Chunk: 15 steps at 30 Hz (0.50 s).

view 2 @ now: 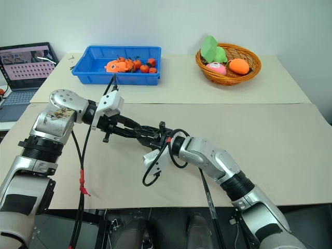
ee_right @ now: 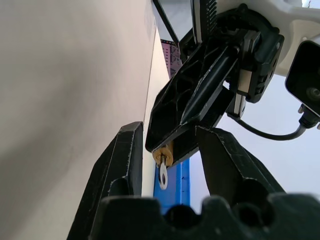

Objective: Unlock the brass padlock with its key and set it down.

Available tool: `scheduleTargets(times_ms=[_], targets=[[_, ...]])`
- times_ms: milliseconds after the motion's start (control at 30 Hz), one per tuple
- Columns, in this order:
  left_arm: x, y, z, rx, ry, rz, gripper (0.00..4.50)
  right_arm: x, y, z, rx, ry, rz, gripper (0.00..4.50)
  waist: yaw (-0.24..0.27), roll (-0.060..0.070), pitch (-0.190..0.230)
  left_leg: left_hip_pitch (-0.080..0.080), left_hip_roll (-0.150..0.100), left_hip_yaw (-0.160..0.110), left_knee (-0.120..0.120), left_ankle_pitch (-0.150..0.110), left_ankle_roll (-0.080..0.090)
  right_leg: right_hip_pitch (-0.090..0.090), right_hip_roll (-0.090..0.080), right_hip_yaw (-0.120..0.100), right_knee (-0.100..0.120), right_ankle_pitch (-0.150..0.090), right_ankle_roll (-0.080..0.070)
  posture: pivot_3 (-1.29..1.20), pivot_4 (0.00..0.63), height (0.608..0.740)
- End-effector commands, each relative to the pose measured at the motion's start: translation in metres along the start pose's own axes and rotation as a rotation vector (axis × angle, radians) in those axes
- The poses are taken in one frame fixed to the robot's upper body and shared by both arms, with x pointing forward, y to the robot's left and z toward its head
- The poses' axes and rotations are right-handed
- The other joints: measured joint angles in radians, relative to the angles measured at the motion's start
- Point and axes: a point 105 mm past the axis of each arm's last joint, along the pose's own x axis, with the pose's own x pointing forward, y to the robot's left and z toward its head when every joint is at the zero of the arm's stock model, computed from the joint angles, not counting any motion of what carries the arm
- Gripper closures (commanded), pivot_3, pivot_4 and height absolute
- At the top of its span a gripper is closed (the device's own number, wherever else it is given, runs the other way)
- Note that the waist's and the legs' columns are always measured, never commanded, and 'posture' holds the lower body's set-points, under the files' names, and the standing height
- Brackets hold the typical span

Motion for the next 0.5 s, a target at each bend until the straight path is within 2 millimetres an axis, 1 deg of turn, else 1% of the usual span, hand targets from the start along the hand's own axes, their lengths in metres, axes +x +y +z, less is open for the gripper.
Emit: scheduleTargets(times_ms=[33, 333, 433, 500], targets=[[-0.0046, 0.0014, 0.017, 0.063, -0.023, 0.009, 3.67, 0.0015, -0.0134, 0.0017, -0.018, -0.021, -0.041, 2.4, 0.0, 0.0, 0.0, 0.0, 0.0, 0.0, 0.0, 0.0, 0.0, 0.0, 0.0, 0.0, 0.0, 0.0, 0.0, 0.0, 0.15, 0.664], [-0.0049, -0.0013, 0.0162, 0.063, -0.021, -0.002, 3.67, -0.0017, -0.0105, -0.0029, -0.013, -0.009, -0.033, 2.4, 0.0, 0.0, 0.0, 0.0, 0.0, 0.0, 0.0, 0.0, 0.0, 0.0, 0.0, 0.0, 0.0, 0.0, 0.0, 0.0, 0.15, 0.664], [-0.0051, -0.0015, 0.0159, 0.061, -0.021, -0.003, 3.67, -0.0015, -0.0105, -0.0035, -0.012, -0.008, -0.034, 3.11, 0.0, 0.0, 0.0, 0.0, 0.0, 0.0, 0.0, 0.0, 0.0, 0.0, 0.0, 0.0, 0.0, 0.0, 0.0, 0.0, 0.15, 0.664], [-0.0053, -0.0014, 0.0158, 0.061, -0.021, -0.002, 3.67, -0.0014, -0.0111, -0.0035, -0.012, -0.008, -0.038, 3.92, 0.0, 0.0, 0.0, 0.0, 0.0, 0.0, 0.0, 0.0, 0.0, 0.0, 0.0, 0.0, 0.0, 0.0, 0.0, 0.0, 0.15, 0.664]])
